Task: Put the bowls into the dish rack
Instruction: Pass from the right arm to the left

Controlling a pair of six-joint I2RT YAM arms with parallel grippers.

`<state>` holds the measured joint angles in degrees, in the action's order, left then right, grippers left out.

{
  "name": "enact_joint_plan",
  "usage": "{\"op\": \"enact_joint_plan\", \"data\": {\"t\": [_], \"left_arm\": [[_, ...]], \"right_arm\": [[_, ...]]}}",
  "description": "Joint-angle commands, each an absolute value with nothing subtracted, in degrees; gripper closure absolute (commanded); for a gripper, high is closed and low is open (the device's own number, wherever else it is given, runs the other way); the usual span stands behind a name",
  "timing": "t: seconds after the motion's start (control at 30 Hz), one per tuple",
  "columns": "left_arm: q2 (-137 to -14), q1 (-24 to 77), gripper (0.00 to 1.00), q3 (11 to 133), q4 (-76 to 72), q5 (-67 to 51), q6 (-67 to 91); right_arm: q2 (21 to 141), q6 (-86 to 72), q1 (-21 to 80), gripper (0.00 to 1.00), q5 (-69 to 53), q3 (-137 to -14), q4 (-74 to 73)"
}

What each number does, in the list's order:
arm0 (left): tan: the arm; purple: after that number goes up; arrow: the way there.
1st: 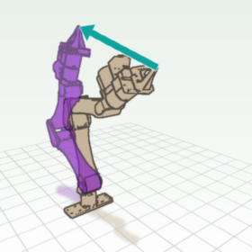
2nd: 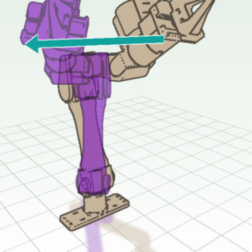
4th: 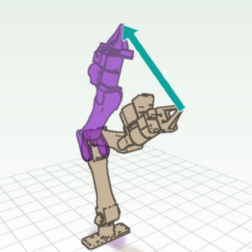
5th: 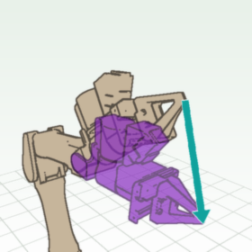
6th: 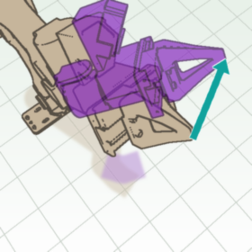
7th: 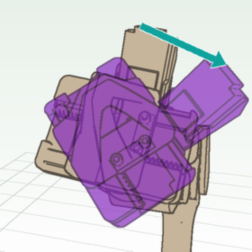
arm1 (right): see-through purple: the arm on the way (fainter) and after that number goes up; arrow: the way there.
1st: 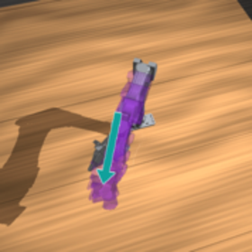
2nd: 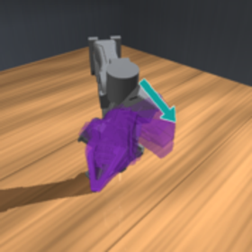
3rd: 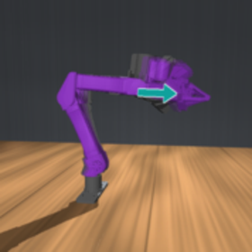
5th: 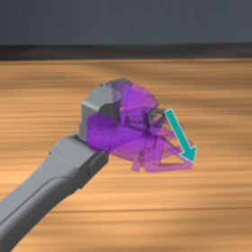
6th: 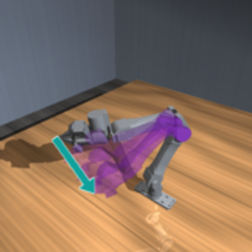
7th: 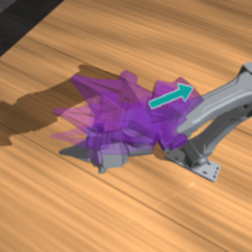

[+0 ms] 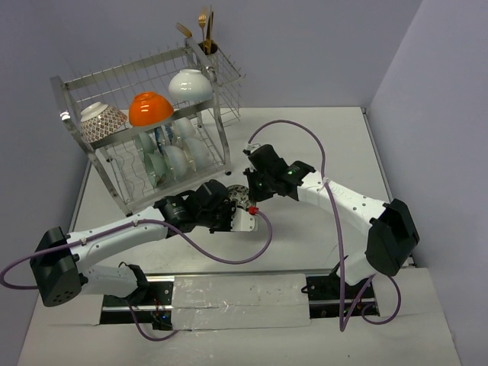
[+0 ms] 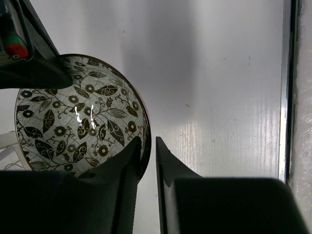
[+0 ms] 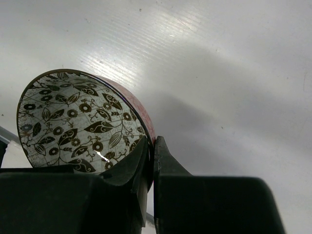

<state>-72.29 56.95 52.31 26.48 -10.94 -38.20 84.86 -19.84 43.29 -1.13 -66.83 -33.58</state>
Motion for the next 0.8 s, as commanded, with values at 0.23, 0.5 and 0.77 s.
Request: {"op": "enact_joint_plan", "data": {"t": [0.23, 0.5, 0.77], "left_arm": [[-73.48, 57.83, 1.0, 54.84, 27.86, -14.59, -38.41], [-71.81, 57.83, 1.0, 53.0, 26.55, -14.33, -35.25], [-69.96, 57.74, 1.0, 49.75, 23.48, -13.45, -30.5]], "right_arm": [[81.39, -19.25, 43.95, 1.0, -2.55, -69.08, -31.11], [80.68, -18.19, 43.86, 0.87, -3.95, -67.41, -30.06], [80.77, -17.23, 43.77, 0.37, -4.75, -68.03, -31.55]]}}
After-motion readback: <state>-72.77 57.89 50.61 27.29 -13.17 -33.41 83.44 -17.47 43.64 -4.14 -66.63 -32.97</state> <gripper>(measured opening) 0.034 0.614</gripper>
